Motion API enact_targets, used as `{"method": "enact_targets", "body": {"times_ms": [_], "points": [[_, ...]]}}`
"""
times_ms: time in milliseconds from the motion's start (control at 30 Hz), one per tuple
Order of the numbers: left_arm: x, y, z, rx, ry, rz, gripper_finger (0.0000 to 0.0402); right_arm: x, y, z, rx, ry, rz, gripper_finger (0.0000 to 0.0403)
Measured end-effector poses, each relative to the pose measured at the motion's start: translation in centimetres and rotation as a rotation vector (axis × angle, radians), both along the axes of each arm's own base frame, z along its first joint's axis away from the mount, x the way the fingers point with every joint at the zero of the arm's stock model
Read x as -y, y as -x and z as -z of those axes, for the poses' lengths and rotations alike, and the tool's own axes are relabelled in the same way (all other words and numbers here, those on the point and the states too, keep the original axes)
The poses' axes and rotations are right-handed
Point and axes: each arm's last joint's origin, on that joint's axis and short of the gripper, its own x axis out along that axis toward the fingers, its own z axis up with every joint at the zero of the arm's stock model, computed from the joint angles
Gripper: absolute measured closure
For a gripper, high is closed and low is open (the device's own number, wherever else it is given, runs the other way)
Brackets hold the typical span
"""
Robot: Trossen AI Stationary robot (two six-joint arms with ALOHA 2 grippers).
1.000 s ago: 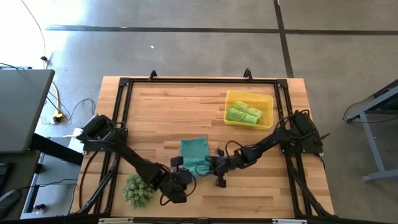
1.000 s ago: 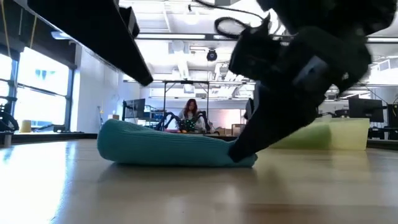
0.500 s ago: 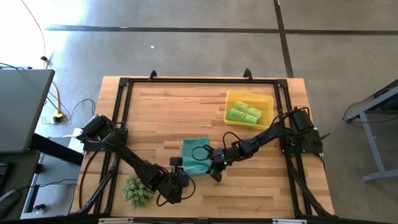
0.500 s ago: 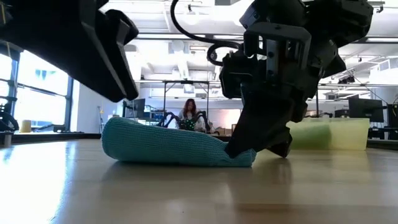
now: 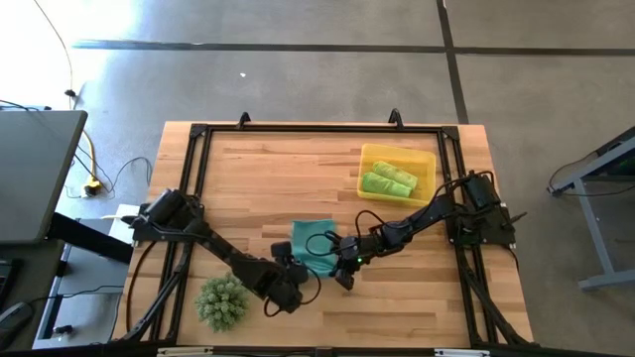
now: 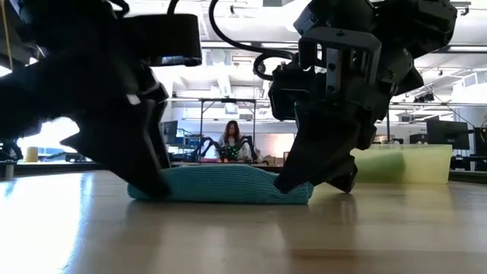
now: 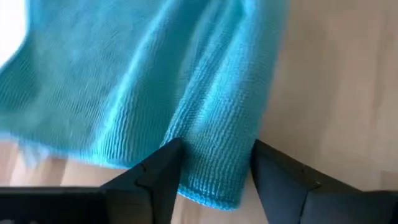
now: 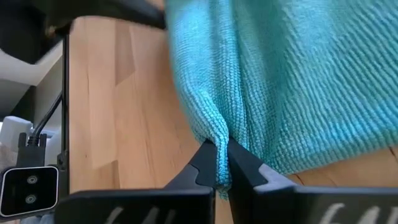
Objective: Roll microfiber towels into tight, uniform cylinder then place into a basket
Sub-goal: Roll the blue towel
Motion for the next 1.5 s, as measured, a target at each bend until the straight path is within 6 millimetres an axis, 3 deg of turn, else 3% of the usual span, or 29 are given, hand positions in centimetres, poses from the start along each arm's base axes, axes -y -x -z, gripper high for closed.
{"method": "enact_targets", "body": {"times_ms": [200, 333, 400, 567, 700, 1000, 1200, 1367, 1500], "points": [[-0.1, -0.1, 0.1, 0.019, 0.085, -0.088, 0.0299, 0.0, 0.0, 0.0, 0.0, 0.001, -0.001, 0.0402], [0.3, -0.2, -0.3, -0.008, 0.218, -0.062, 0.0377, 0.0, 0.0, 0.0, 0.009, 0.01, -0.015, 0.0402], [0.6, -0.3, -0.7, -0.012, 0.295, -0.04, 0.0392, -0.1, 0.0, 0.0, 0.012, 0.009, -0.017, 0.0402], [1.0, -0.7, -1.5, 0.007, 0.411, 0.031, 0.0376, -0.1, 0.0, 0.0, 0.018, 0.011, -0.031, 0.0402], [0.7, -0.8, -1.4, -0.015, 0.433, 0.022, 0.0389, -0.3, 0.0, 0.0, 0.051, 0.047, -0.085, 0.0402], [-0.5, 0.2, 0.0, 0.002, 0.472, -0.126, 0.0396, -1.4, 0.2, -0.2, 0.117, 0.12, -0.172, 0.0396], [-0.9, 0.3, 1.4, 0.087, 0.608, -0.13, 0.0396, -1.9, 0.5, -0.7, 0.217, 0.286, -0.322, 0.0349], [-1.4, 0.5, 2.0, 0.096, 0.675, -0.144, 0.0396, -2.5, 1.3, -3.2, 0.319, 0.437, -0.464, 0.0305], [-1.5, 0.4, 2.1, 0.104, 0.693, -0.139, 0.0396, -4.0, 2.3, -4.5, 0.447, 0.692, -0.625, 0.0294]]}}
